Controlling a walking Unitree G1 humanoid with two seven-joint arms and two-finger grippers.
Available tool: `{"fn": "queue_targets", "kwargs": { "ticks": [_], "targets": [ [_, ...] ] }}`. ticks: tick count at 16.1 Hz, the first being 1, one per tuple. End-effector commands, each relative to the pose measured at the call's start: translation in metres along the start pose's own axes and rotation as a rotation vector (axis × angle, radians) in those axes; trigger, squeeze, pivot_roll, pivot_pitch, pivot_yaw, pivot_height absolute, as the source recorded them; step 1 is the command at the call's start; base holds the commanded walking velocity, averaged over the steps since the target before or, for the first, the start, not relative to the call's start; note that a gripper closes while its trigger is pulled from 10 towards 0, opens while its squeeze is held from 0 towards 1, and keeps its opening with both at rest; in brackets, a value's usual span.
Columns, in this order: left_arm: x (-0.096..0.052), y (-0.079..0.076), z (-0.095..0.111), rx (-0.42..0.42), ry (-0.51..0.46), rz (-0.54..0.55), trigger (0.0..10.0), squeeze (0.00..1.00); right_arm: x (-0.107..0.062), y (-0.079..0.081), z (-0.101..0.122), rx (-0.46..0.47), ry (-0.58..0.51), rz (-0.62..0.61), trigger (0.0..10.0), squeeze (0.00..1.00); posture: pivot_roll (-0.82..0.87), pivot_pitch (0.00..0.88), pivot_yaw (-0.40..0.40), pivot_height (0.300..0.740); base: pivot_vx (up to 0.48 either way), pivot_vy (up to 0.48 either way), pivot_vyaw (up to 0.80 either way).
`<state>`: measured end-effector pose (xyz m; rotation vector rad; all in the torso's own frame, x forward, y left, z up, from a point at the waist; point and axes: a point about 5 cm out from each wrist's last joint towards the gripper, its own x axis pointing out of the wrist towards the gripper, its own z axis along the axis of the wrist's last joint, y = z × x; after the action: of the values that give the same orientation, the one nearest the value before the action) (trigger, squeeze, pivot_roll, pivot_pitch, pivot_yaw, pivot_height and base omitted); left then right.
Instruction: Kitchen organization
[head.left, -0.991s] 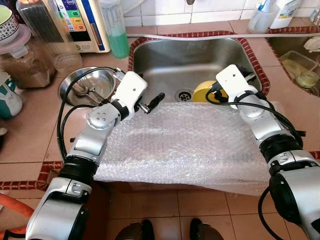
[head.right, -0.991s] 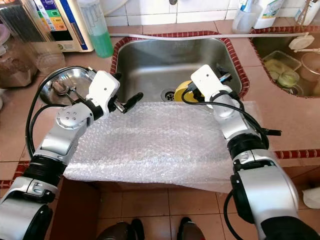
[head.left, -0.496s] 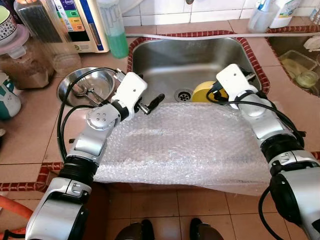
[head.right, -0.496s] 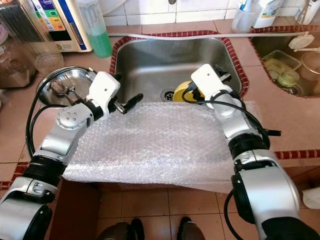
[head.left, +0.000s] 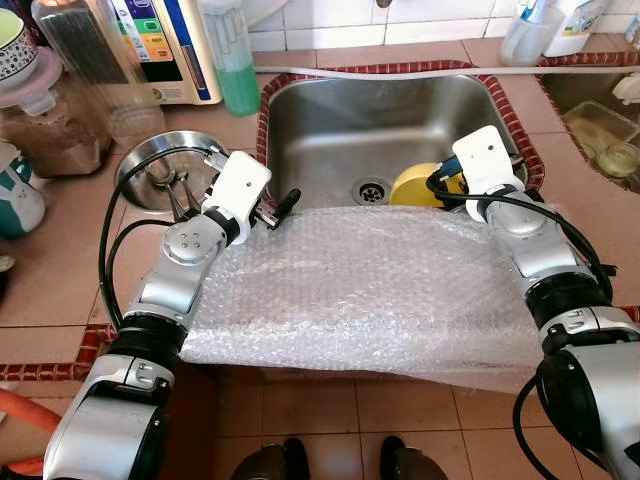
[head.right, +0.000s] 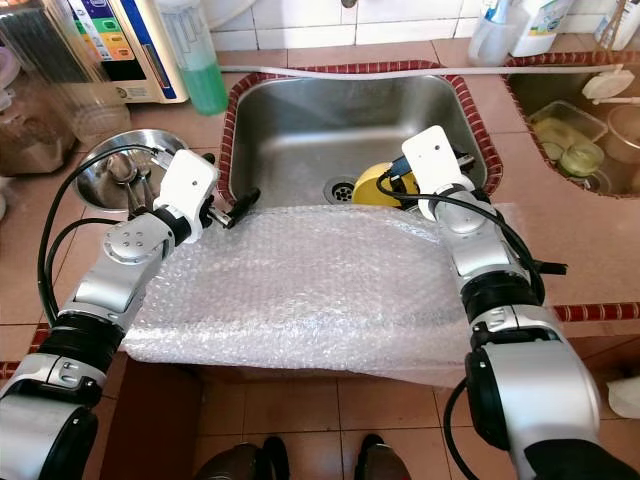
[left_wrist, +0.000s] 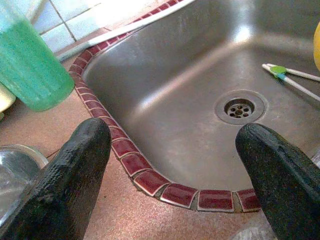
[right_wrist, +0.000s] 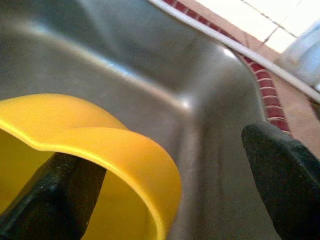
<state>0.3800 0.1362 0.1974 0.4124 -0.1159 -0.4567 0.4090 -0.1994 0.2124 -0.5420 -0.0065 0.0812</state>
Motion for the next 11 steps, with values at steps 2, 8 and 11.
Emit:
{"fn": "queue_targets", "kwargs": {
  "ticks": [2,8,11],
  "targets": [
    [-0.003,0.003,-0.009,0.001,0.041,0.015,10.0,0.00,-0.015,-0.026,-0.039,-0.154,0.131,-0.176,10.0,0.52,-0.07,0.268,0.109,0.740,0.000,0.000,0.00],
    [-0.002,0.001,-0.008,0.009,0.036,0.009,10.0,0.00,-0.012,-0.013,-0.036,0.013,0.116,-0.091,10.0,0.53,-0.07,0.265,0.109,0.740,0.000,0.000,0.00],
    [-0.003,0.002,-0.008,0.010,0.034,0.012,10.0,0.00,-0.010,-0.019,-0.031,0.080,0.099,-0.121,10.0,0.18,-0.06,0.265,0.109,0.740,0.000,0.000,0.00]
  ]
}}
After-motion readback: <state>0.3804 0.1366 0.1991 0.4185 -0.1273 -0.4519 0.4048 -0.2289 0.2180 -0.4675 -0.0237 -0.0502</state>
